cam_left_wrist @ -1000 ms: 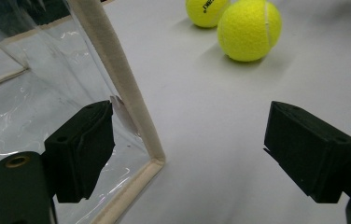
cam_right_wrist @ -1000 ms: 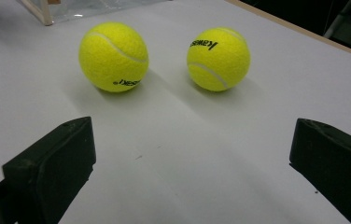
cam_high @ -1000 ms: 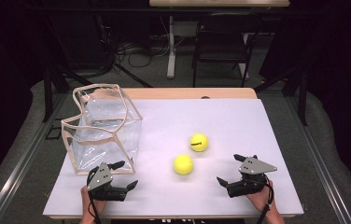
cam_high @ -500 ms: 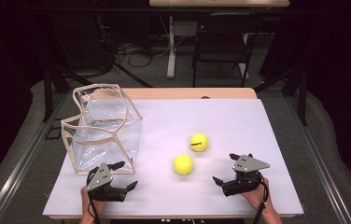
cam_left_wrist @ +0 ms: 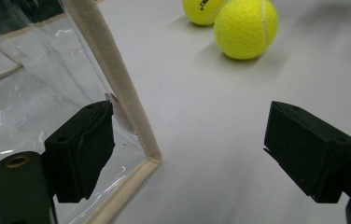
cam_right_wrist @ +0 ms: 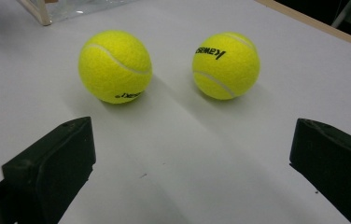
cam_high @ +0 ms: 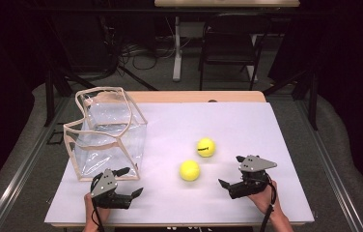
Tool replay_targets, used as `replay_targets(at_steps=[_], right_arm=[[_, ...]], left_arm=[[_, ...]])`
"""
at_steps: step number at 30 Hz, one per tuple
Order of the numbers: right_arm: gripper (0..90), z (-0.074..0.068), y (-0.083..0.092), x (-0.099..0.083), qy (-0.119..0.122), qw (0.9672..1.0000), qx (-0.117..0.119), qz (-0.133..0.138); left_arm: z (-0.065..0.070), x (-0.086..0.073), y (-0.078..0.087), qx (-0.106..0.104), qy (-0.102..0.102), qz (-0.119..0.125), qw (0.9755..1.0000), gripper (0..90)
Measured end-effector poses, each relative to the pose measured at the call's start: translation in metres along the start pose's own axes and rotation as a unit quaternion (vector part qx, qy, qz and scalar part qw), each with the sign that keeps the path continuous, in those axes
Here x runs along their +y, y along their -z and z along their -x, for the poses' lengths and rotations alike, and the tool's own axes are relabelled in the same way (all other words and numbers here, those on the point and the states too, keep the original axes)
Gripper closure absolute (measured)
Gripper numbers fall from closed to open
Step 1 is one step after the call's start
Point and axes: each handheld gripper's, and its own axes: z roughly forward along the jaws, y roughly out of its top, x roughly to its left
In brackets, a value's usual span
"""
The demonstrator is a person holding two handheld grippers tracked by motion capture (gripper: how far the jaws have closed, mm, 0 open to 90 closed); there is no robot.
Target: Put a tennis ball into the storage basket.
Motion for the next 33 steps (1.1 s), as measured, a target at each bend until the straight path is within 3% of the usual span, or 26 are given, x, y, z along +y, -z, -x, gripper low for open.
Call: replay_targets(at_steps=[25,33], right_arm=[[0.0,-0.01,-0.025,0.028,0.017,0.9981,0.042,-0.041],[0.0,-0.014,-0.031,0.033,0.017,0.9976,0.052,-0.043]], left_arm=[[0.0,0.0,-0.002,-0.008,0.001,-0.001,1.0,16.1],[-0.001,0.0,-0.002,-0.009,0.001,-0.004,1.0,16.1]])
